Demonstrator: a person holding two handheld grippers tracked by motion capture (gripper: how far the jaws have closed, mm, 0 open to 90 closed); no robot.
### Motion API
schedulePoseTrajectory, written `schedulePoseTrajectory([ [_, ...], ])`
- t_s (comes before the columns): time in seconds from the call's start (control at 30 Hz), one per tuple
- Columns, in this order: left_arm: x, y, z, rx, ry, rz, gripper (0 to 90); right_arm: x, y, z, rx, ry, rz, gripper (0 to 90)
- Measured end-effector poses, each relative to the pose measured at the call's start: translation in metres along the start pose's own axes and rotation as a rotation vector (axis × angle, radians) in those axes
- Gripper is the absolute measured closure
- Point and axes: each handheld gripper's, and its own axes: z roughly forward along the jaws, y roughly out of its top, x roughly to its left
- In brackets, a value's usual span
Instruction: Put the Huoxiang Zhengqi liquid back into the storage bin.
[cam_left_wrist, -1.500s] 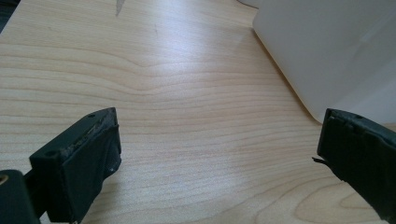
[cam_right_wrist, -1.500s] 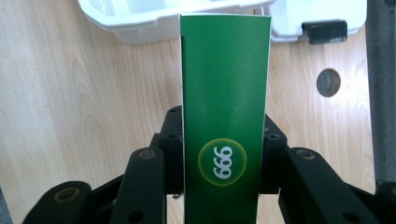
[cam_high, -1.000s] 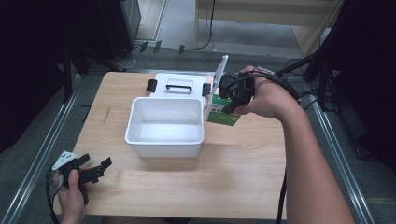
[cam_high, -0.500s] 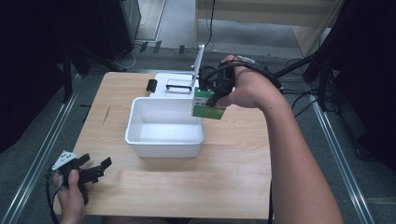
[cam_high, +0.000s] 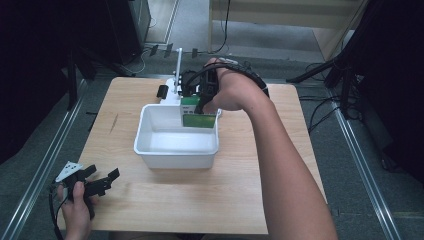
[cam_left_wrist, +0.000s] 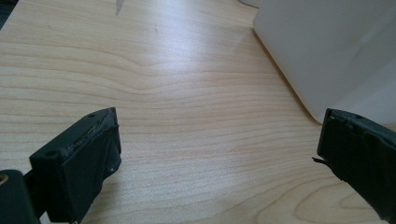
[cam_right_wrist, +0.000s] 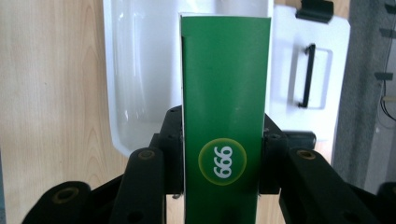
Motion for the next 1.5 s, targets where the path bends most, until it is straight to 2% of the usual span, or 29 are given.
schedulePoseTrajectory([
  [0.1,0.0,0.0,0.0,0.0,0.0,0.0,0.6,0.0,0.007,0.008,-0.003,0.008,-0.007,63.6],
  [0.3,0.0,0.0,0.0,-0.004,0.001,-0.005,0.6,-0.001,0.011,0.023,0.034,0.018,-0.024,63.5],
  [0.57,0.0,0.0,0.0,-0.003,0.001,-0.004,0.6,-0.003,0.003,0.037,0.062,0.017,-0.007,63.4],
  [0.67,0.0,0.0,0.0,-0.001,0.0,-0.003,0.6,-0.002,0.001,0.041,0.052,0.018,0.002,63.4],
  [0.87,0.0,0.0,0.0,0.0,0.001,0.002,0.6,-0.002,0.0,0.048,0.086,0.011,0.013,63.1],
  [0.93,0.0,0.0,0.0,0.001,0.001,0.001,0.6,-0.004,-0.001,0.051,0.085,0.011,0.007,63.2],
  [1.2,0.0,0.0,0.0,0.001,0.002,-0.002,0.6,-0.007,-0.009,0.064,0.084,0.018,0.032,63.5],
  [1.5,0.0,0.0,0.0,0.001,0.002,-0.002,0.6,-0.005,-0.01,0.078,0.091,0.023,0.024,63.5],
])
